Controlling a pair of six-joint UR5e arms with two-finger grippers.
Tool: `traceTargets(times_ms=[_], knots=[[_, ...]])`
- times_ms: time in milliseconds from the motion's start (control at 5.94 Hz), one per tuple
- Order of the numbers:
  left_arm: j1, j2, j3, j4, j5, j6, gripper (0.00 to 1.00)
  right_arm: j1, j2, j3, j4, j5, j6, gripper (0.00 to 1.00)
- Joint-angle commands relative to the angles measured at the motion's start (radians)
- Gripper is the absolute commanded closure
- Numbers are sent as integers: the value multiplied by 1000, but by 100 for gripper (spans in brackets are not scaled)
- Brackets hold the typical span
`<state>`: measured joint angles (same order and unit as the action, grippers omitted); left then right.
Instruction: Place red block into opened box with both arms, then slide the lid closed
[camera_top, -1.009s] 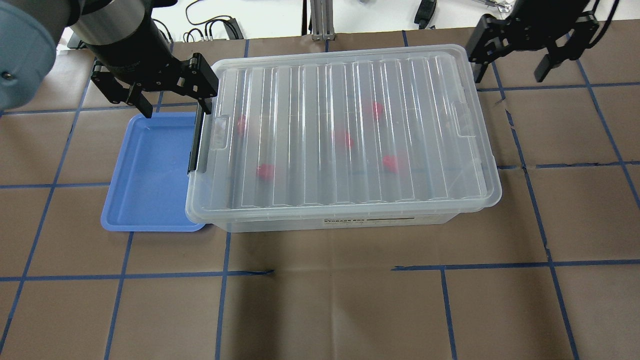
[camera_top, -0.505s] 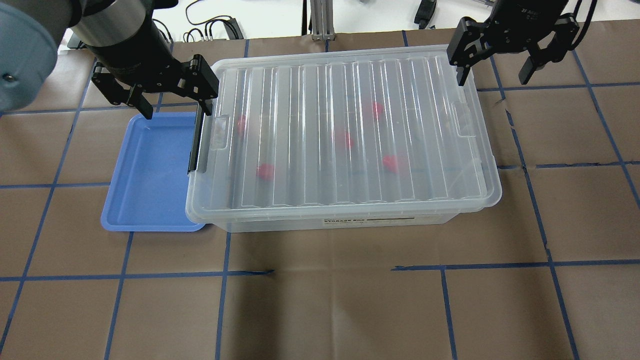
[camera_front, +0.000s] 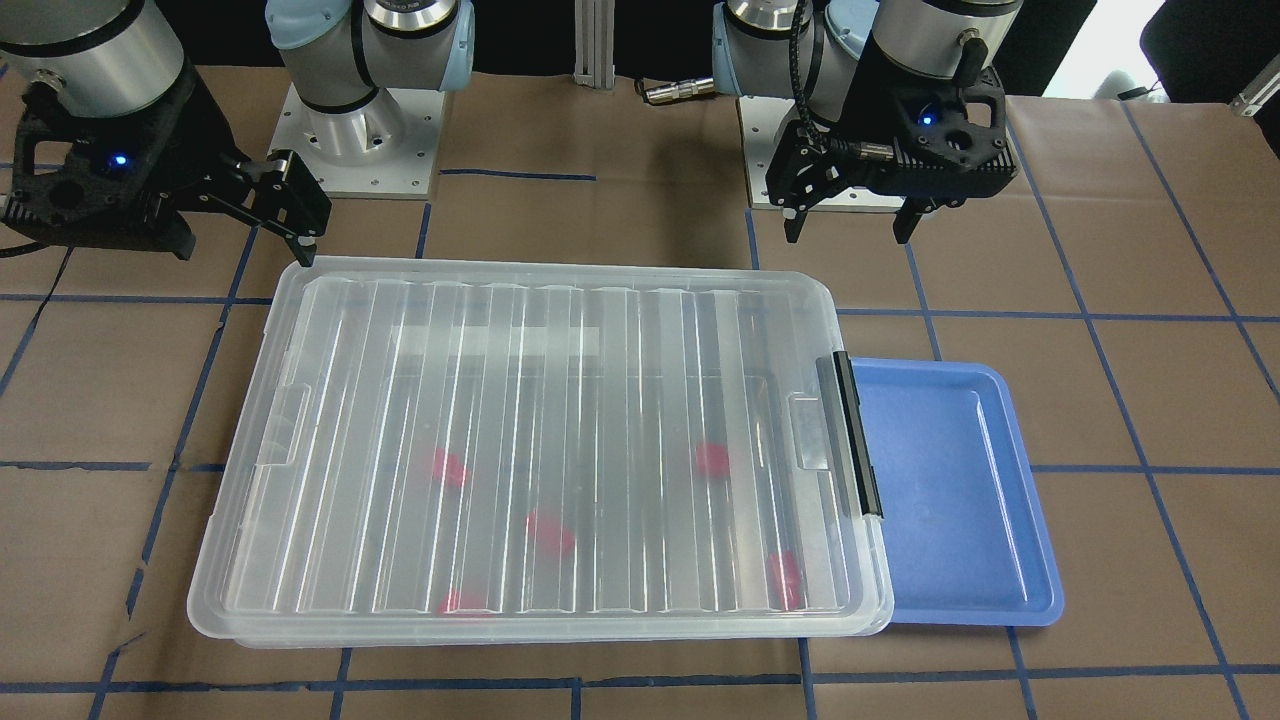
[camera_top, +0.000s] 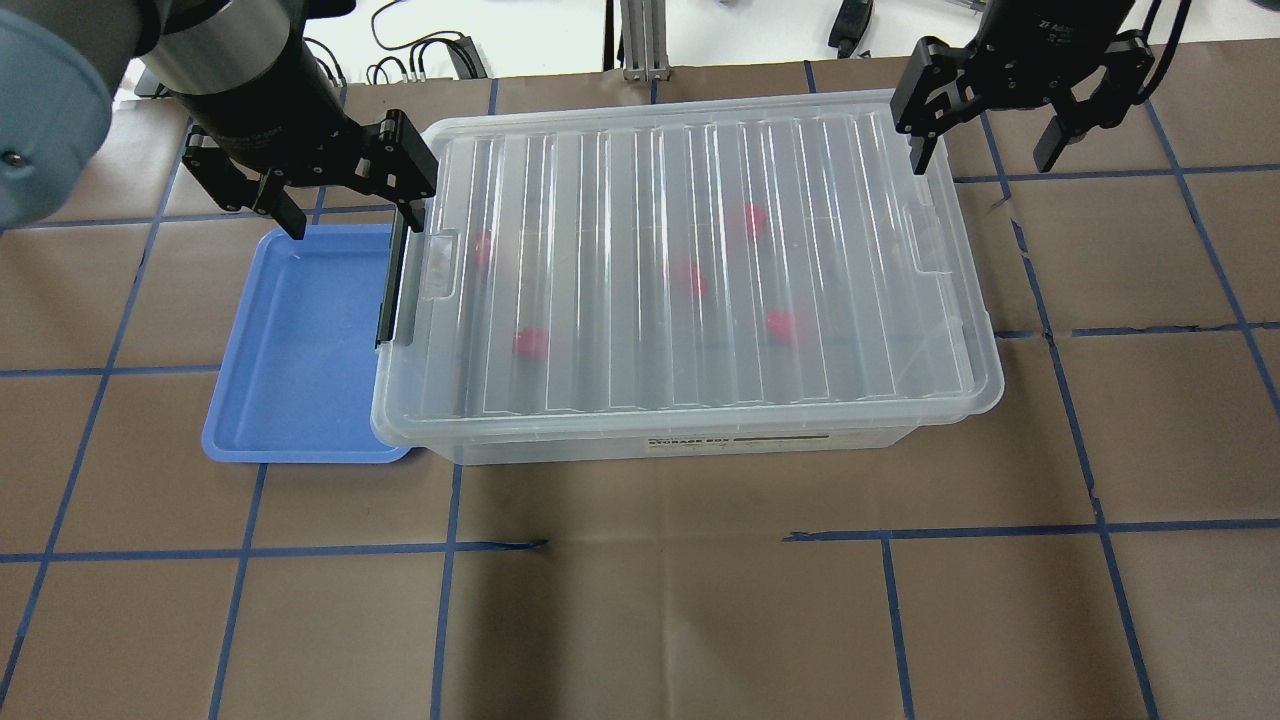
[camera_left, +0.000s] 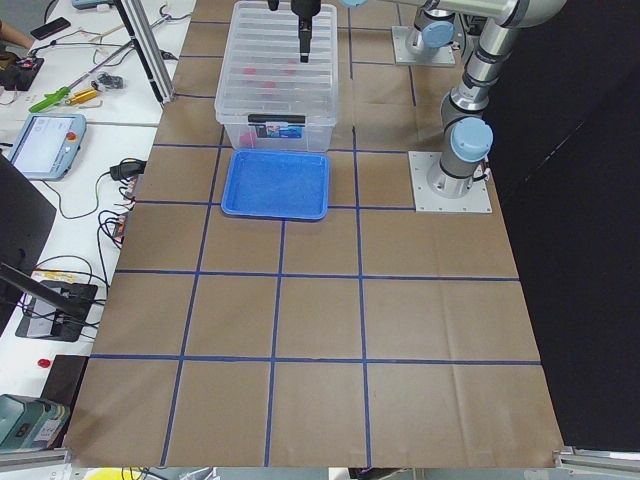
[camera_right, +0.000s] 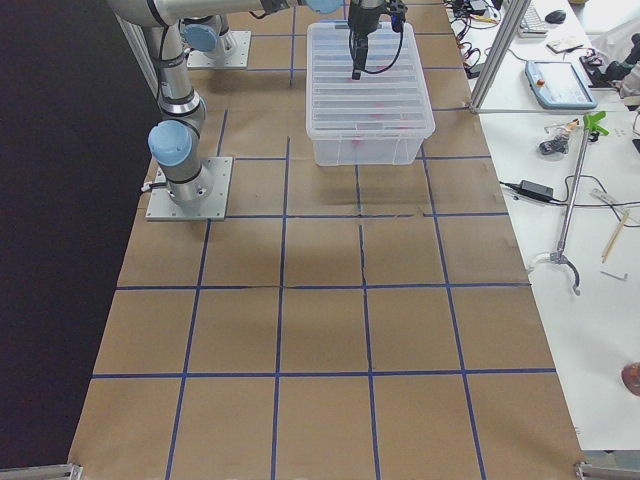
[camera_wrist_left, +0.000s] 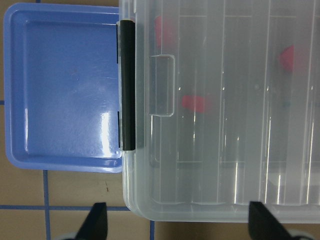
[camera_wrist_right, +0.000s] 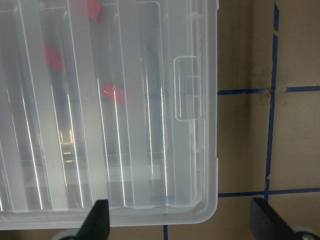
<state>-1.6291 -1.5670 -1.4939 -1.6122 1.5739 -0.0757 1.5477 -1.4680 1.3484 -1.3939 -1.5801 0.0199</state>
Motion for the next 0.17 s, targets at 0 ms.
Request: traceTargets(times_ms=[0], knots=[[0,-2,0,0,0,1,2,0,0,2,1,0,0,0]])
